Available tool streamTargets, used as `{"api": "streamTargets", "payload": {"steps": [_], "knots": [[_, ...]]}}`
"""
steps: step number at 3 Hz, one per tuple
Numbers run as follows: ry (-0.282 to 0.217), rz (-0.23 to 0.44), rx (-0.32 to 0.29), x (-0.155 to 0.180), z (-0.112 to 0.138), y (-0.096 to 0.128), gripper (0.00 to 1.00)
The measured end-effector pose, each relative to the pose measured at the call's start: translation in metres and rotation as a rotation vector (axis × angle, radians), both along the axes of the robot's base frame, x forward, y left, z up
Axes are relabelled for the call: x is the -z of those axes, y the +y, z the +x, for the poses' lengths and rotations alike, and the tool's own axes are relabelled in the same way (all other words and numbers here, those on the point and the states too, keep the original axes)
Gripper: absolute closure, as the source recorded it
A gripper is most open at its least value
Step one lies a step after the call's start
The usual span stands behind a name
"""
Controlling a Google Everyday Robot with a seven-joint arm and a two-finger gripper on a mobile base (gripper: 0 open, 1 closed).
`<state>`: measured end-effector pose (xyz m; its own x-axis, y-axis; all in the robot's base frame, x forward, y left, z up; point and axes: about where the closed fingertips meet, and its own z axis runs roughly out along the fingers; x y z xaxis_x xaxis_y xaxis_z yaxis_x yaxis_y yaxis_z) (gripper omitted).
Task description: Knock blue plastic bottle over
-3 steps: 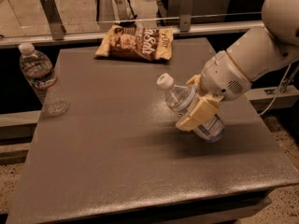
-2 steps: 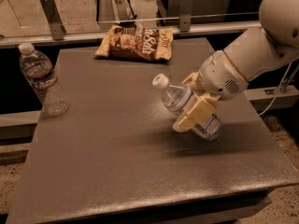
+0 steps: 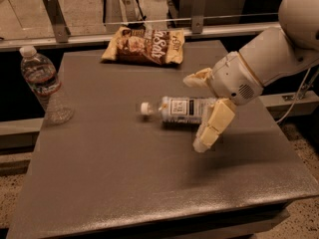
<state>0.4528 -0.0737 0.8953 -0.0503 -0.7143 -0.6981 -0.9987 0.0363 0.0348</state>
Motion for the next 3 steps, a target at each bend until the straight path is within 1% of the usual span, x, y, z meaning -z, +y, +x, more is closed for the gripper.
{"api": "streamTargets", "payload": {"steps": [1, 2, 3], "knots": [[-0.019, 0.035, 0.003, -0.007, -0.008, -0.001, 0.00], [-0.043, 0.065, 0.003, -0.019, -0.021, -0.009, 0.00], [-0.062, 0.088, 0.018, -0.027, -0.036, -0.025, 0.00]]}}
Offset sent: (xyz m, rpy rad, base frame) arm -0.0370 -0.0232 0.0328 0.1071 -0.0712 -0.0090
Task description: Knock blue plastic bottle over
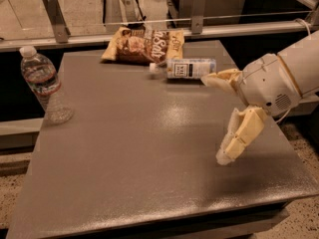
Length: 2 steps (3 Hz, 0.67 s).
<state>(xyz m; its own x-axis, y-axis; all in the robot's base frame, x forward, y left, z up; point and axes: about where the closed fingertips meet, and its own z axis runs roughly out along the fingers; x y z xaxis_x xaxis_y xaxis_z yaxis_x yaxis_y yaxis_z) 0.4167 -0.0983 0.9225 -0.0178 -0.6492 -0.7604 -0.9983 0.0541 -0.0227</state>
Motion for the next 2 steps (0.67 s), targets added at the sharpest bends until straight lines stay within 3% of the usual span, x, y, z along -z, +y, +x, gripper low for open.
{"api": "streamTargets", "payload": {"steps": [2], "knots": [[-0.122, 0.096, 0.023, -0.054, -0.032, -0.055, 0.00]]}}
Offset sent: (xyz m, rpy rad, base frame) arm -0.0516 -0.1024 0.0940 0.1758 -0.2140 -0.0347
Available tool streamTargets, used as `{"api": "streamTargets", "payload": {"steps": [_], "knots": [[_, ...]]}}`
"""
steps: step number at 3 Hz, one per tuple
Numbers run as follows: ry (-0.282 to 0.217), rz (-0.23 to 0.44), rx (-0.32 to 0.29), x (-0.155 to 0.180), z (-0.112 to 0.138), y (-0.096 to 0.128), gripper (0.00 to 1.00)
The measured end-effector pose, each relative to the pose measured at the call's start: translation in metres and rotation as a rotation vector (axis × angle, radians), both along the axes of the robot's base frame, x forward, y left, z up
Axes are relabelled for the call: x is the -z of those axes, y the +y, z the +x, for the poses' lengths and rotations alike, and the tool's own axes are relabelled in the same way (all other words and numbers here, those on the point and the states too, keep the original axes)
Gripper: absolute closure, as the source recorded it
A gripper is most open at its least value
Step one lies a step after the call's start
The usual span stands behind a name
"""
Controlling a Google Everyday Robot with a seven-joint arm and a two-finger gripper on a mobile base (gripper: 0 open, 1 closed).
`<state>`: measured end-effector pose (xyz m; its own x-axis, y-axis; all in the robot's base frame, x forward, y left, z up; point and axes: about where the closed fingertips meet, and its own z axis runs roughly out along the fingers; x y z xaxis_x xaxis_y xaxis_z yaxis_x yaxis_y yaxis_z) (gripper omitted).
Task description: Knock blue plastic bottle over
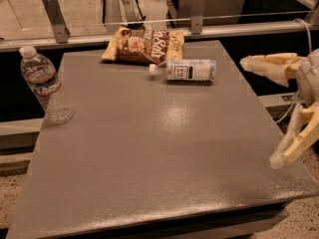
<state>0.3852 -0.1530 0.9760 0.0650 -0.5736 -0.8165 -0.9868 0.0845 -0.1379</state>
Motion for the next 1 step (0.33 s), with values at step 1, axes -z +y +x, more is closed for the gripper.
{"api": "streamTargets", "payload": {"steps": [1], "knots": [[-0.096, 0.082, 0.013, -0.0302, -0.0116, -0.0364, 0.00]]}}
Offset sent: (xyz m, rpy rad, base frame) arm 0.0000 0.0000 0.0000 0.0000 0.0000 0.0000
